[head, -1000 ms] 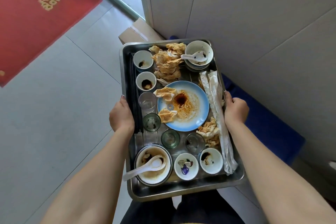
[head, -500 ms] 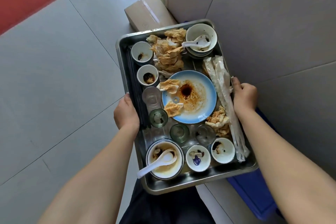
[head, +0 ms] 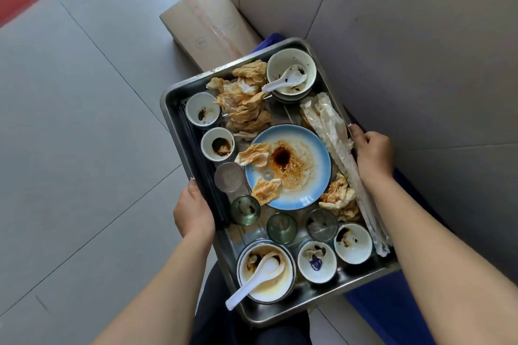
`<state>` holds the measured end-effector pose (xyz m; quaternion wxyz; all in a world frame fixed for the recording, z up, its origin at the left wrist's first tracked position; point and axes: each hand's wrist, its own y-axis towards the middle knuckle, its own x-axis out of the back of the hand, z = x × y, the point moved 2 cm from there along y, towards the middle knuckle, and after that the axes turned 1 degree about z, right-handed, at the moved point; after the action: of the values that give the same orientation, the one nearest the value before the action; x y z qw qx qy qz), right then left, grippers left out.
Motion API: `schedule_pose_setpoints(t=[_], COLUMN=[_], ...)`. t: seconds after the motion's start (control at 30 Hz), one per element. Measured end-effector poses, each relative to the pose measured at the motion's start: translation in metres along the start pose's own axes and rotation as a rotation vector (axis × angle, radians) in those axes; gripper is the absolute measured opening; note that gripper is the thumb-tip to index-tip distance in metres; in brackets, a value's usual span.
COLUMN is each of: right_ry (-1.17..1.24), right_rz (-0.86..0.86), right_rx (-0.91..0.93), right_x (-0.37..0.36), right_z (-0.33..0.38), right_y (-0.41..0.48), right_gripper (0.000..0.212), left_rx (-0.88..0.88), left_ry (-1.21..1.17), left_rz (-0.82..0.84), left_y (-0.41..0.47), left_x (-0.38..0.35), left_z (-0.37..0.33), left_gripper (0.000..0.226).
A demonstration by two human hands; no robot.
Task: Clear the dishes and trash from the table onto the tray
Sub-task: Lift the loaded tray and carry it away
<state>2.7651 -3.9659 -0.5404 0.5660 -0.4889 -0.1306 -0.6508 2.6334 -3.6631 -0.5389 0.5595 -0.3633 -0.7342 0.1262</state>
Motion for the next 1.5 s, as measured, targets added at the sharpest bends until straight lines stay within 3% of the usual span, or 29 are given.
schedule_pose_setpoints(t=[0.7,1.0,1.5], right_ry=[-0.226,-0.434,-0.474], right_rz=[-0.014,-0.023,-0.100], right_rx=[0.266,0.275,0.225], right_x=[-0.067,-0.093,-0.117], right_z=[-0.052,-0.042,-0.041], right_y=[0.157,0.179,0.184], right_gripper=[0.050,0.055,0.052], left_rx=[-0.012,-0.015,0.049], left_ry=[-0.085,-0.100,-0.147], left_rz=[0.058,0.068,0.145], left_y=[0.053,0.068,0.083], left_x=[-0.161,-0.174,-0.186], left_z=[0.002,-0.003,0.008], left_gripper=[0.054,0.054,0.059])
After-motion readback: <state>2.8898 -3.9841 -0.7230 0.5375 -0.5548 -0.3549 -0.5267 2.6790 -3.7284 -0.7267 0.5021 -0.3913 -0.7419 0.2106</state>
